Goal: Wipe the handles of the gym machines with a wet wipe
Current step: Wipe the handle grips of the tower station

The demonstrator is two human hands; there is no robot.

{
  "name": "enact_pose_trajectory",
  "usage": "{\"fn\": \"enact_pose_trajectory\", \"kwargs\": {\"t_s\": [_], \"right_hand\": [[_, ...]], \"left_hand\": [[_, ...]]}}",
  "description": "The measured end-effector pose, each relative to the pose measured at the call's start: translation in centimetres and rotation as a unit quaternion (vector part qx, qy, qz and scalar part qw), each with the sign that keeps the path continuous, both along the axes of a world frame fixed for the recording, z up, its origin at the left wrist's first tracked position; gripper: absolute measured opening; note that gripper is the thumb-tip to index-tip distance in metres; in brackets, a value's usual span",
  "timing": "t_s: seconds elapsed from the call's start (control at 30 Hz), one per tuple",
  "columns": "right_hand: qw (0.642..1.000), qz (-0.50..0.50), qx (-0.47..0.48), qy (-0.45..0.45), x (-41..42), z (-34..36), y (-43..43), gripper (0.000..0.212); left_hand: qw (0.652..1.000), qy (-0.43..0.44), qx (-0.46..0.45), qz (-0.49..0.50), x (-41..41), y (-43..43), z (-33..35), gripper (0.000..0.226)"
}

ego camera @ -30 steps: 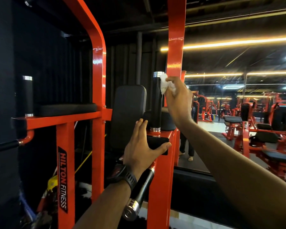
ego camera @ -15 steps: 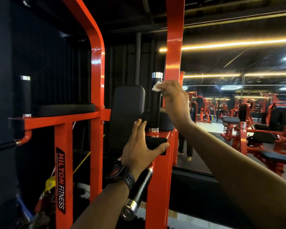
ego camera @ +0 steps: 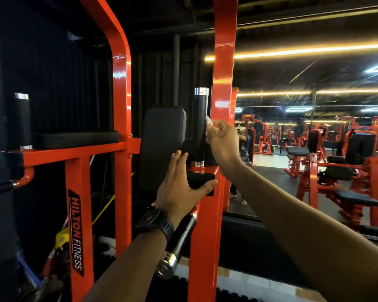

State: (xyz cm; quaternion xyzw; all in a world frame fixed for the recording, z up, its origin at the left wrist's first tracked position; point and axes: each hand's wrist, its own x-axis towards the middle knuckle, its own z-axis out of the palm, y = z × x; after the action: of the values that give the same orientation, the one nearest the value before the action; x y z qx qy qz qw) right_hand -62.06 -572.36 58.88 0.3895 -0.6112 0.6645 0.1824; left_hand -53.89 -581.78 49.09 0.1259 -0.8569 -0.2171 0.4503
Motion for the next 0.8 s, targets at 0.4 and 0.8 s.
{"fn": "enact_pose_trajectory", "kwargs": {"t_s": [0.4, 0.8], "right_hand": [[0.979, -0.117, 0.16, -0.035, 1.2, -2.6, 0.7, 0.028], [0.998, -0.034, 0.053, 0.024, 7.8, -6.2, -0.1, 0.007]], "left_hand": [[1.0, 0.01, 0.001, -0.001, 0.1, 0.2, 0.1, 0.115], [0.95, 0.123, 0.177, -0.227, 5.1, -1.5, 0.7, 0.03]]}}
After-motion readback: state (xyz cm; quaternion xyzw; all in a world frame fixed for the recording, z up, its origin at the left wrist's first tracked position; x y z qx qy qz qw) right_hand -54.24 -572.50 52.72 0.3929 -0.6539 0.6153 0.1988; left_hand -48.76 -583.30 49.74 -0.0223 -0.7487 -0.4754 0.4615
